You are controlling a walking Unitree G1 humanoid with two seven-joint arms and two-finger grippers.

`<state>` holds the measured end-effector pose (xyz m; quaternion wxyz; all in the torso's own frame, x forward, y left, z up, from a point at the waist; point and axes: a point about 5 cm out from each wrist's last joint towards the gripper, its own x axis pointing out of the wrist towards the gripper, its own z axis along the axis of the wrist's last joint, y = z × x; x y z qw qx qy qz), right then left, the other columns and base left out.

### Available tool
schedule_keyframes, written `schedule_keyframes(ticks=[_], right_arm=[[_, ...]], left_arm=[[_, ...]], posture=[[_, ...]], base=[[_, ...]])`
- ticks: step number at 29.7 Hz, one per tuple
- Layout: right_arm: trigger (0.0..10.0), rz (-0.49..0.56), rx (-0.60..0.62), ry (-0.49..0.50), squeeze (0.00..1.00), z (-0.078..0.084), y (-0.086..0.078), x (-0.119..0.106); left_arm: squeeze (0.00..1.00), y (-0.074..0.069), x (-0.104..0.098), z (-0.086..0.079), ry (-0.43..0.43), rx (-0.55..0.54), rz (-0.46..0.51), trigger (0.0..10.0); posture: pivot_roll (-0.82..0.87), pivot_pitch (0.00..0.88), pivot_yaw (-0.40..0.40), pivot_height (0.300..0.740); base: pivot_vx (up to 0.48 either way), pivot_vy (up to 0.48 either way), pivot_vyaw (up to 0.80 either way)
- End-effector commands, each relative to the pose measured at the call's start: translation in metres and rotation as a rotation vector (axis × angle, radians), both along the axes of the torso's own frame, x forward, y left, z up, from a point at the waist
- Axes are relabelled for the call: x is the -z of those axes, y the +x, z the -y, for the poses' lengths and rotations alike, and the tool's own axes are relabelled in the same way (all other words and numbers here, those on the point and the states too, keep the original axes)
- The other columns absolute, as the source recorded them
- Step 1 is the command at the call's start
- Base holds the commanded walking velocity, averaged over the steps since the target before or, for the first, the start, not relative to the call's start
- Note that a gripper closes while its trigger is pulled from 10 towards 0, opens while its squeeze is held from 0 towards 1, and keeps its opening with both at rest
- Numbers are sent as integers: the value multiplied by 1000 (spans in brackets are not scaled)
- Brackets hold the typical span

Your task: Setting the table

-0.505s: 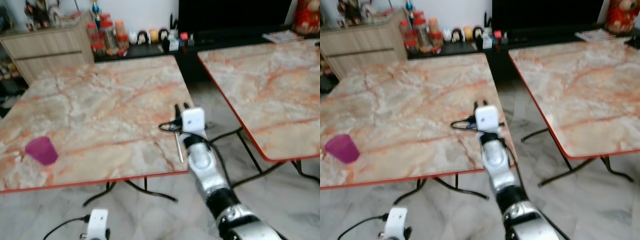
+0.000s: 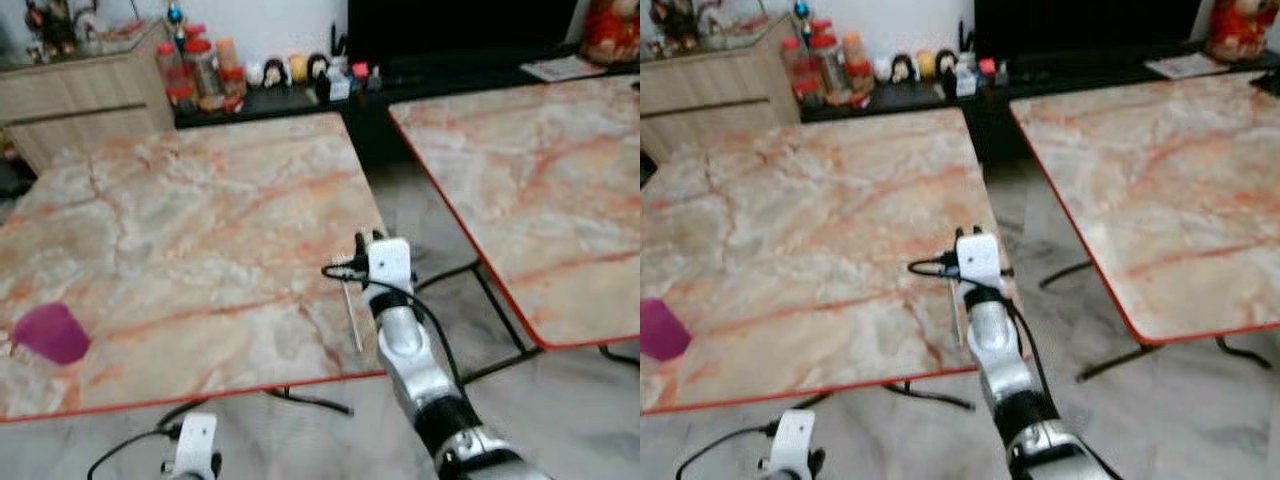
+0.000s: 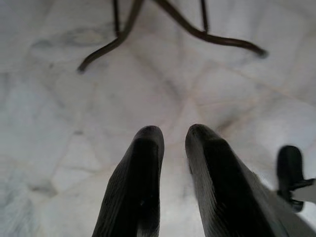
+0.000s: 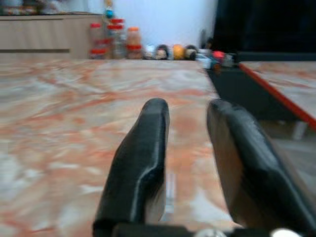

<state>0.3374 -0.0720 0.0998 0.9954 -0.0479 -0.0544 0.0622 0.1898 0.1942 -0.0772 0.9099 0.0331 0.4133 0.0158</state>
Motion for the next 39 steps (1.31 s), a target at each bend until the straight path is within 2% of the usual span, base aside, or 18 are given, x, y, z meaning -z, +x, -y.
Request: schedule_keyframes(ticks=[1, 21, 22, 23, 26, 39], right_arm=[[10000, -38, 21, 14, 1000, 2, 0, 5], [10000, -240, 122, 81, 1000, 12, 13, 15], [10000, -253, 121, 75, 867, 12, 15, 15], [10000, -286, 115, 62, 0, 11, 16, 17], [10000, -349, 115, 37, 0, 11, 17, 22], [10000, -411, 102, -5, 0, 10, 18, 27]], left_arm=[[0, -3, 1, -3, 14, 11, -16, 10000], [0, -4, 2, -4, 4, 9, -24, 10000], [0, -5, 2, -4, 2, 7, -25, 10000], [0, -5, 2, -3, -2, 6, -27, 10000], [0, -5, 3, -2, -7, 4, -29, 10000], [0, -5, 3, 4, -23, 2, -32, 10000]], posture=[[-38, 0, 89, 740], [-30, 0, 97, 740], [-29, 2, 97, 740], [-29, 2, 97, 740], [-29, 7, 94, 740], [-27, 10, 74, 740]], base=[[0, 0, 0], [0, 0, 0], [0, 0, 0], [0, 0, 0], [0, 0, 0], [0, 0, 0]])
